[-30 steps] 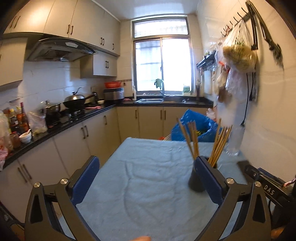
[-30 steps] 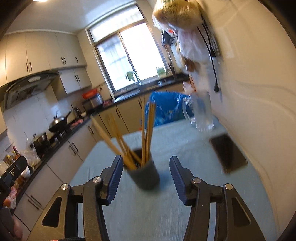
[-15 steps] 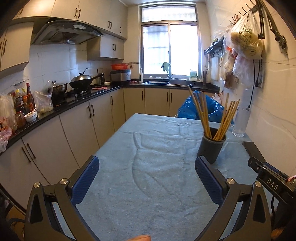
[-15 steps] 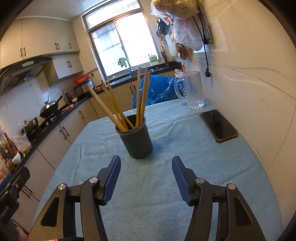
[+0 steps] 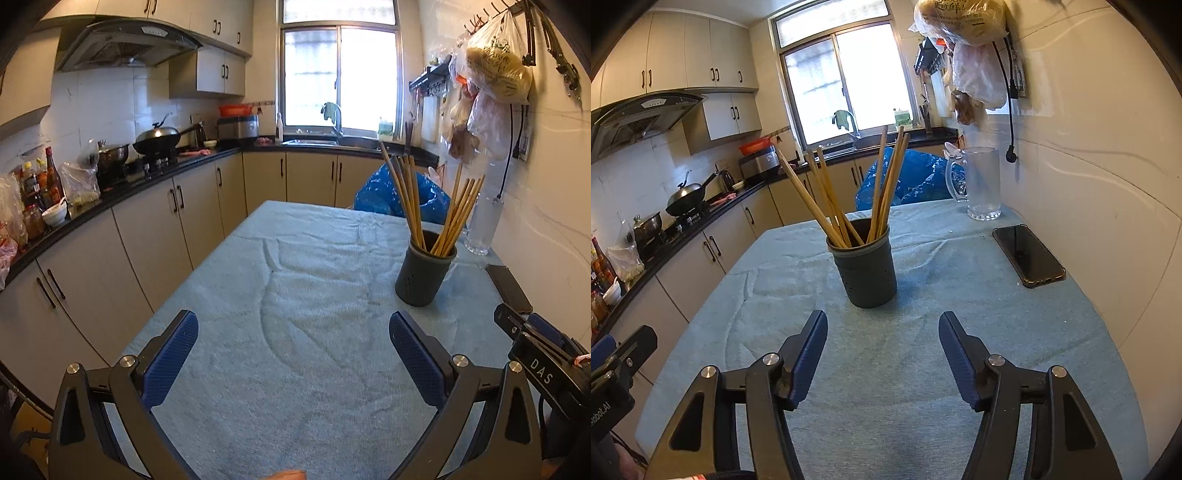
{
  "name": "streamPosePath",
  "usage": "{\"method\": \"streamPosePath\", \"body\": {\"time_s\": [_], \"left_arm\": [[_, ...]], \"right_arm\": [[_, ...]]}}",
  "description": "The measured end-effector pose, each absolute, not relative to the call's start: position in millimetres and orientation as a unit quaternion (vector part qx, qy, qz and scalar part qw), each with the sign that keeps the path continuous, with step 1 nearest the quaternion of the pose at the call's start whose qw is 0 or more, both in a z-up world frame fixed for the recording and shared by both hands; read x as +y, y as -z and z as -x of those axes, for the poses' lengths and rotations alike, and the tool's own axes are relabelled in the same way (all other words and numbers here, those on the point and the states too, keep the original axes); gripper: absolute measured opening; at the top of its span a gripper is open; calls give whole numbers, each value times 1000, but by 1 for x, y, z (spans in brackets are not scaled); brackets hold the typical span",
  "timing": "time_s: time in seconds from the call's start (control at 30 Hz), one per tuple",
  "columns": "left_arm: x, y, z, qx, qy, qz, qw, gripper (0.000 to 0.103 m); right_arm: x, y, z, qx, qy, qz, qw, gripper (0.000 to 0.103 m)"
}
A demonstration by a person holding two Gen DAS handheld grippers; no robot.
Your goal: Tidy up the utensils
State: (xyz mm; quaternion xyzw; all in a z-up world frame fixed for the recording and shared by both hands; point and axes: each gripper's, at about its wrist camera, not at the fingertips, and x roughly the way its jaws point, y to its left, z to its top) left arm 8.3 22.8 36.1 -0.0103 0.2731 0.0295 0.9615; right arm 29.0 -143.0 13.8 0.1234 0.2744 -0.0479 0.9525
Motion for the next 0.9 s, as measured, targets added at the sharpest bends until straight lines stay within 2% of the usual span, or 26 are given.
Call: {"method": "streamPosePath", "body": {"time_s": [0.9], "left_arm": [[24,-25,-20,308,-22,28,951,103]], "right_arm": [[-134,-16,-23,245,76,-72,964,72]]}}
